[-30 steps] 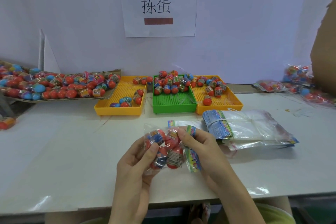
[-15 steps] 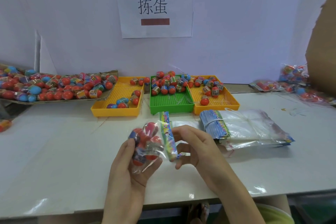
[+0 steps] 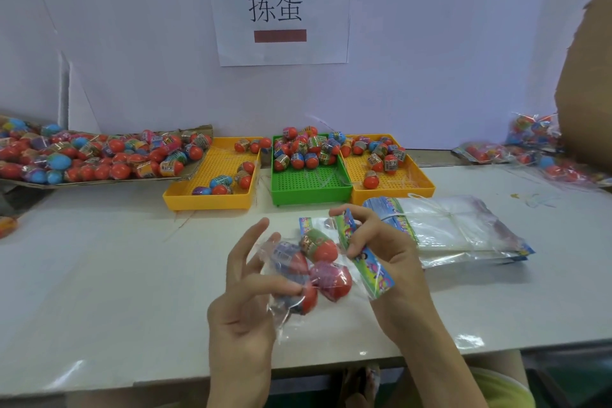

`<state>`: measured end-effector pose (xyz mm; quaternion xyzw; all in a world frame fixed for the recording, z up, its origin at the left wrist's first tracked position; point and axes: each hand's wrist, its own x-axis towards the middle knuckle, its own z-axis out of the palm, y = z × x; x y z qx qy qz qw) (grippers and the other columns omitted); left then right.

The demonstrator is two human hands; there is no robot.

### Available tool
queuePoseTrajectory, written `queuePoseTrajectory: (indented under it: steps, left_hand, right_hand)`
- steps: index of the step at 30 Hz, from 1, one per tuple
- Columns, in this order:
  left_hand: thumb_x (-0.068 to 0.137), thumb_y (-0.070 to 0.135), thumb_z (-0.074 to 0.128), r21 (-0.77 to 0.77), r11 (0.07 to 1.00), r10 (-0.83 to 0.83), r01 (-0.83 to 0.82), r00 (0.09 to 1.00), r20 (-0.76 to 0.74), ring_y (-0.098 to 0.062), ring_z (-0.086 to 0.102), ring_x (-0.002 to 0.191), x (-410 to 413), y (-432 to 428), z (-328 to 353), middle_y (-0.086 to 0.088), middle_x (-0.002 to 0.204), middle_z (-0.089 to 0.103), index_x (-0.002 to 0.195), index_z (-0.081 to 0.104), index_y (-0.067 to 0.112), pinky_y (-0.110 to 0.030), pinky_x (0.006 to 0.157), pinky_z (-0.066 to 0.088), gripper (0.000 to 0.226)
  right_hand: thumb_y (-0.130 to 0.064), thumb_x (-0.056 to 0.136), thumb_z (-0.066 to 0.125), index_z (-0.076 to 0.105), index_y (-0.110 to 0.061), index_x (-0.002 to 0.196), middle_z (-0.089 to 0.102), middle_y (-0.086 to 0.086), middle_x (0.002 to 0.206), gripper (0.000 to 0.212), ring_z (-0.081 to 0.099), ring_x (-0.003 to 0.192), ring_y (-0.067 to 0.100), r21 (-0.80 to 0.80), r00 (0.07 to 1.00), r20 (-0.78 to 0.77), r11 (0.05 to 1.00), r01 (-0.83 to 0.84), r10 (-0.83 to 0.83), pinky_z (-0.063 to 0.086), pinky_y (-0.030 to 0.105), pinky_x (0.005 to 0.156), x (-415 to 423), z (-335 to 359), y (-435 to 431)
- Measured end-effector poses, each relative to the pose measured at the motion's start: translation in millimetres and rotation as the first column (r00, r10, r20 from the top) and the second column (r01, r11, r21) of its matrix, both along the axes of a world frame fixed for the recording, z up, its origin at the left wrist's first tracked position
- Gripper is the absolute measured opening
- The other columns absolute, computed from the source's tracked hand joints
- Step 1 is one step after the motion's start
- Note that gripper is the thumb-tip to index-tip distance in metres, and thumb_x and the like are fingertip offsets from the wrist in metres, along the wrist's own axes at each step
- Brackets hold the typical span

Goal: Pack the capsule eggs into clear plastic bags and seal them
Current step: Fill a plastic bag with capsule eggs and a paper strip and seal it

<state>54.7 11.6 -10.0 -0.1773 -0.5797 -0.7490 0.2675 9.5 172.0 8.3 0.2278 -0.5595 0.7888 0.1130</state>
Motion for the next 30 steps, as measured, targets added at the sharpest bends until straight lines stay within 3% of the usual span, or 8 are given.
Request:
queuePoseTrajectory:
  steps: [7, 12, 16, 18, 21, 23, 26, 30]
  left_hand:
    - [0.069, 0.022, 0.083, 0.033, 0.999, 0.033, -0.035, 0.998, 0.044, -0.023, 0.061, 0.124, -2, -1, -1, -0.003, 0.128, 0.067, 0.097, 0.076, 0.034, -0.027, 0.088, 0.056, 0.031]
    - [0.073, 0.039, 0.071, 0.049, 0.997, 0.040, -0.051, 0.981, 0.192, -0.020, 0.070, 0.069, 1, 7, 2, -0.007, 0.092, 0.076, 0.110, 0.072, 0.040, -0.030, 0.060, 0.058, 0.036]
    - [0.087, 0.030, 0.053, 0.062, 0.998, 0.009, -0.029, 0.954, 0.299, -0.033, 0.066, 0.053, -5, 5, 1, -0.012, 0.089, 0.077, 0.120, 0.064, 0.033, -0.034, 0.060, 0.059, 0.035]
    - [0.094, 0.016, 0.052, 0.080, 0.996, 0.004, -0.031, 0.947, 0.320, -0.036, 0.066, 0.052, -9, 3, 0, -0.014, 0.090, 0.077, 0.118, 0.063, 0.024, -0.032, 0.057, 0.059, 0.028]
    - [0.099, 0.001, 0.049, 0.068, 0.998, -0.006, -0.015, 0.956, 0.293, -0.041, 0.066, 0.051, -8, 1, -2, -0.017, 0.084, 0.074, 0.107, 0.068, 0.021, -0.031, 0.053, 0.058, 0.030]
    - [0.097, 0.004, 0.050, 0.055, 0.998, -0.011, -0.004, 0.964, 0.265, -0.043, 0.066, 0.052, -8, 1, 0, -0.017, 0.082, 0.074, 0.097, 0.074, 0.027, -0.029, 0.050, 0.056, 0.034]
    - [0.095, 0.009, 0.041, 0.050, 0.999, -0.007, -0.007, 0.964, 0.266, -0.044, 0.066, 0.053, -9, 2, -1, -0.017, 0.083, 0.074, 0.090, 0.076, 0.030, -0.028, 0.048, 0.054, 0.042]
    - [0.099, 0.005, 0.040, 0.048, 0.999, -0.014, 0.001, 0.956, 0.293, -0.043, 0.067, 0.053, -13, 2, -1, -0.018, 0.082, 0.073, 0.084, 0.077, 0.028, -0.028, 0.045, 0.054, 0.046]
  right_hand:
    - [-0.016, 0.078, 0.082, 0.072, -0.033, 0.112, 0.052, -0.012, 0.148, 0.039, 0.045, 0.140, 0.012, 0.445, 0.992, -0.124, 0.895, 0.040, 0.017, 0.047, 0.032, 0.104, 6, 7, 9]
    - [-0.032, 0.080, 0.077, 0.078, -0.023, 0.090, 0.074, -0.001, 0.080, 0.013, 0.068, 0.070, 0.014, 0.251, 0.998, 0.044, 0.966, -0.056, 0.046, 0.054, 0.027, 0.061, 12, 17, 13]
    - [-0.039, 0.079, 0.082, 0.078, -0.016, 0.083, 0.070, 0.007, 0.077, 0.024, 0.063, 0.063, 0.017, -0.008, 0.958, 0.238, 0.986, 0.164, -0.158, 0.048, 0.024, 0.045, 2, 24, 30]
    - [-0.044, 0.079, 0.079, 0.078, -0.018, 0.082, 0.069, 0.004, 0.074, 0.027, 0.061, 0.059, 0.014, 0.181, 0.958, 0.244, 0.978, 0.107, -0.150, 0.044, 0.021, 0.043, -4, 34, 49]
    - [-0.038, 0.079, 0.079, 0.080, -0.018, 0.082, 0.069, -0.003, 0.070, 0.020, 0.061, 0.058, 0.010, 0.430, 0.962, 0.263, 0.901, -0.051, -0.071, 0.046, 0.019, 0.048, -21, 54, 83]
    - [-0.030, 0.083, 0.072, 0.080, -0.015, 0.080, 0.072, -0.001, 0.075, 0.017, 0.065, 0.064, 0.013, 0.160, 0.929, 0.324, 0.979, 0.129, -0.176, 0.053, 0.021, 0.052, -44, 71, 114]
    - [-0.019, 0.104, 0.049, 0.062, -0.009, 0.096, 0.066, 0.013, 0.116, 0.018, 0.071, 0.097, 0.026, -0.377, 0.864, 0.447, 0.827, 0.418, -0.233, 0.059, 0.036, 0.083, -79, 82, 166]
    - [-0.018, 0.105, 0.046, 0.059, -0.011, 0.120, 0.068, 0.010, 0.124, 0.022, 0.071, 0.099, 0.025, -0.021, 0.780, 0.441, 0.864, 0.503, -0.443, 0.053, 0.033, 0.087, -87, 56, 187]
